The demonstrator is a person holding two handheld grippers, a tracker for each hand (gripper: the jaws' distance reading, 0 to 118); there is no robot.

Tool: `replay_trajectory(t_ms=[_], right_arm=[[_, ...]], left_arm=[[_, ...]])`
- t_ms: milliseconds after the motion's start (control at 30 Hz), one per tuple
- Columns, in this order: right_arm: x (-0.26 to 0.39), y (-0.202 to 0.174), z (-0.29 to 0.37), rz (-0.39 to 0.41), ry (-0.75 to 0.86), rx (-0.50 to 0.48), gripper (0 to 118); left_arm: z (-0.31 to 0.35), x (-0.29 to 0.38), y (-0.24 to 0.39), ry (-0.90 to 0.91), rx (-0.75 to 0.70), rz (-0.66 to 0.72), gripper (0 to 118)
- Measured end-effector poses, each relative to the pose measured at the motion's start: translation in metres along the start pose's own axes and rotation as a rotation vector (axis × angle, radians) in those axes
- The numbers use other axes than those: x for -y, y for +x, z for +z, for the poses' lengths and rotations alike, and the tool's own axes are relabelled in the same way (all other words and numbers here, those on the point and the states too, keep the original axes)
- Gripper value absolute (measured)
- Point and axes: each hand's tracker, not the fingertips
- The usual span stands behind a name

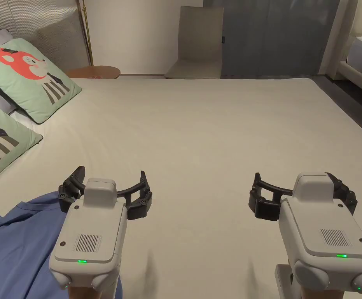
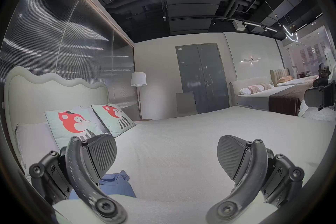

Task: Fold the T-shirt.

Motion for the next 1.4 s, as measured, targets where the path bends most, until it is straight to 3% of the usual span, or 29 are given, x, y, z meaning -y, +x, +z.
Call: replay_trajectory(t_ms=[1400], right_arm=[[-0.0011,-0.0026,-0.0022,0.01,0.022,-0.012,118]], left_arm=[[0.0009,-0.0046,-0.0016,0.018,0.002,-0.003,110]])
